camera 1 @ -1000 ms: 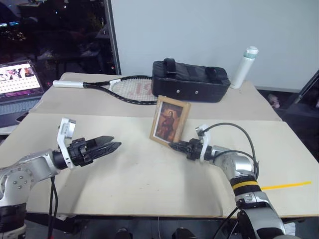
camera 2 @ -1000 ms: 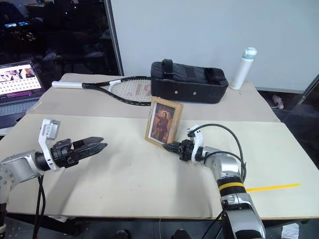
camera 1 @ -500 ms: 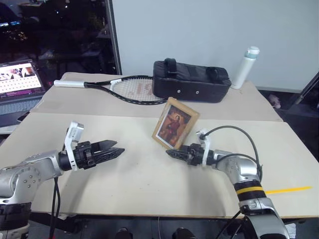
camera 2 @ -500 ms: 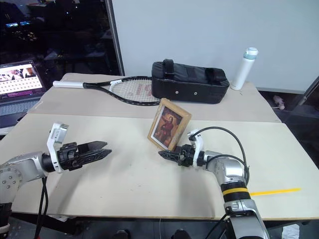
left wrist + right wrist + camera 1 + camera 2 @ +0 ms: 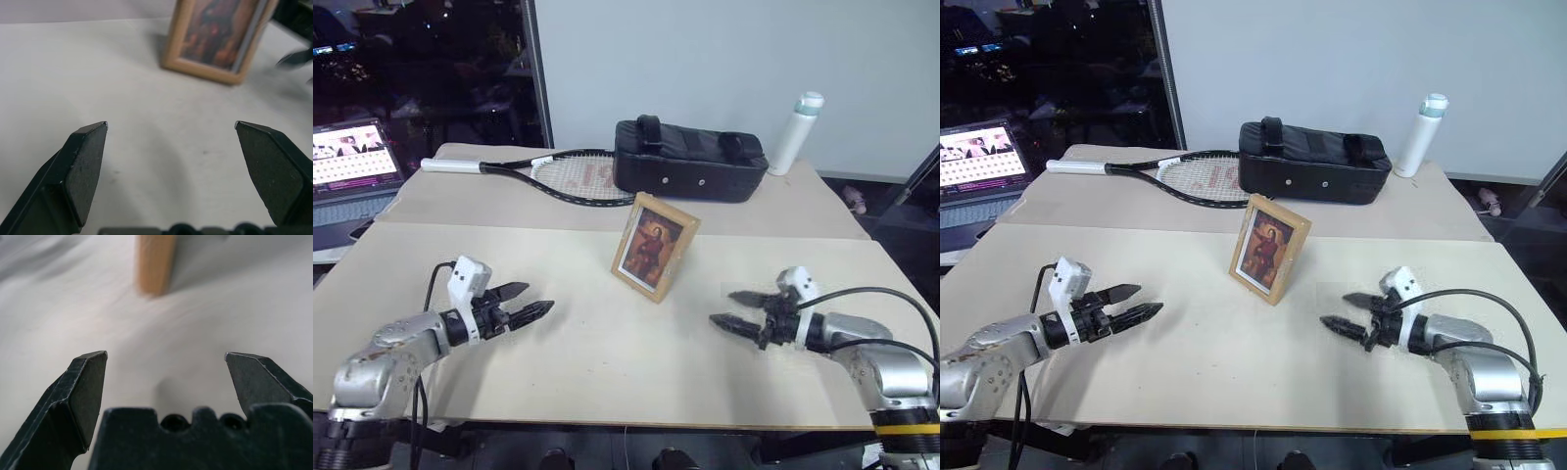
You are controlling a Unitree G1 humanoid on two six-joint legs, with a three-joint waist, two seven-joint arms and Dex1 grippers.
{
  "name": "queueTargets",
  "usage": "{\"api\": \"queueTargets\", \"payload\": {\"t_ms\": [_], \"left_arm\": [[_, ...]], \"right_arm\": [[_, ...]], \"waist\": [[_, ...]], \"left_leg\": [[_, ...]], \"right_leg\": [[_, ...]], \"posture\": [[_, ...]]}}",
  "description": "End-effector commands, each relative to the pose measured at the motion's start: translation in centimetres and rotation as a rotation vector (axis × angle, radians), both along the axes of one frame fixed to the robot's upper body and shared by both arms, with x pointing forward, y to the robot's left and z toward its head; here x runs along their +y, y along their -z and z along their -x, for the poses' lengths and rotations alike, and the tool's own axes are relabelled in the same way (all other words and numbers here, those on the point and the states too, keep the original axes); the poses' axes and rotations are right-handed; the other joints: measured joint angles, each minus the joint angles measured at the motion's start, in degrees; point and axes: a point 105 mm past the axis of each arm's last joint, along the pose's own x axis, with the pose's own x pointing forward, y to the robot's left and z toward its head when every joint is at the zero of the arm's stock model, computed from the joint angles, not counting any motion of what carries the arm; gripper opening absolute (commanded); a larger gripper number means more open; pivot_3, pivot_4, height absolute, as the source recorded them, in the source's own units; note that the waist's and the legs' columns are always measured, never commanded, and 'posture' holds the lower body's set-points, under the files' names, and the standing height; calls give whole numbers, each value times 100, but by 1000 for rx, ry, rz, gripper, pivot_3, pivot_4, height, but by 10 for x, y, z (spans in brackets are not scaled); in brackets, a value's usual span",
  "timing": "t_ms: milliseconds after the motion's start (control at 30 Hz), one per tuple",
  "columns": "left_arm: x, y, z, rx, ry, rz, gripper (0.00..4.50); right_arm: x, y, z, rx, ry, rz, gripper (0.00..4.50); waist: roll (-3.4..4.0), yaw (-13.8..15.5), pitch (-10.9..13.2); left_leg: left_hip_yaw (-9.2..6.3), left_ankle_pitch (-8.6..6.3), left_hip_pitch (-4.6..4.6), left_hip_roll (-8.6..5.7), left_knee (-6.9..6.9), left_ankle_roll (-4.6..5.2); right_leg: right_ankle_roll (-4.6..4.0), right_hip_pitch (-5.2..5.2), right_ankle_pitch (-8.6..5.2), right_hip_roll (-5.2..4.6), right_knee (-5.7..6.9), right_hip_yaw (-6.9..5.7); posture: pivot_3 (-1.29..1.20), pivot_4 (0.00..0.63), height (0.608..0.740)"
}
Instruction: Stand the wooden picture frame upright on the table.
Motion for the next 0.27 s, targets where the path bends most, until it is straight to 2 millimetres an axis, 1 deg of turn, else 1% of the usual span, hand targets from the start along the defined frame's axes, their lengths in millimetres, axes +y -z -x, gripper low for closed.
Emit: {"api": "queueTargets", "payload": {"t_ms": [33, 200, 267], "left_arm": [[-3, 3, -2, -66, -18, -56, 4500], [-7, 2, -7, -95, -46, -23, 4500], [-11, 4, -6, -67, -3, -19, 4500]], "right_arm": [[-9, -8, 0, -111, 76, 14, 4480], [-9, 3, 1, -104, 90, 22, 4480], [-9, 3, 0, -108, 96, 28, 4480]], "waist": [[0, 12, 0], [0, 29, 0], [0, 30, 0]], "left_leg": [[0, 0, -2, 0, 0, 0], [0, 0, -2, 0, 3, 0], [0, 0, -1, 0, 3, 0]], "right_leg": [[0, 0, 0, 0, 0, 0], [1, 3, 0, 0, 0, 0], [1, 4, 1, 0, 1, 0]], "posture": [[0, 150, 676], [0, 150, 676], [0, 150, 676]]}}
